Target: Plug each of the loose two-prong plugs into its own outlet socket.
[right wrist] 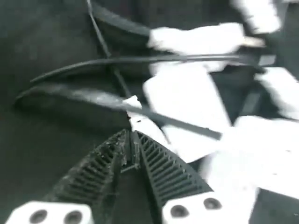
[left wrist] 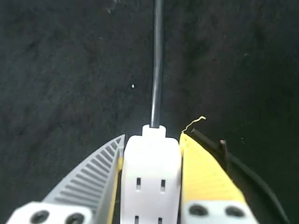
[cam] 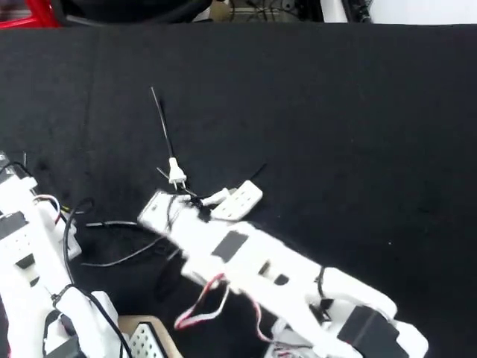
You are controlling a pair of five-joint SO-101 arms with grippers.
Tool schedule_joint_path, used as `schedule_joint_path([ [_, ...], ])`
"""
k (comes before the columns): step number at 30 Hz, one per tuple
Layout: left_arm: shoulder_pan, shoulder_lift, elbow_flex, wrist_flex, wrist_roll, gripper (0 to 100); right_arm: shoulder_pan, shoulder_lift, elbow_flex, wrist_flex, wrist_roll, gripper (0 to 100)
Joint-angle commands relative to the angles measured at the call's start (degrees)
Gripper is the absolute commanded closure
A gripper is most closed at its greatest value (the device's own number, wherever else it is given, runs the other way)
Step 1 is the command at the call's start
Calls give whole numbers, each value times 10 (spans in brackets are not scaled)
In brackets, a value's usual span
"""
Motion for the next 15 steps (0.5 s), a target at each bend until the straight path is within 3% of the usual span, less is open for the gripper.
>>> schedule_joint_path([
  [1,-3,-2,10,-33,-22,949,73,2,-7,-31,-4,986],
  [11,-3,-2,42,-34,-85,949,135,188,-182,-30,-29,983],
  [15,-3,-4,73,-53,-122,949,138,200,-253,45,-65,983],
])
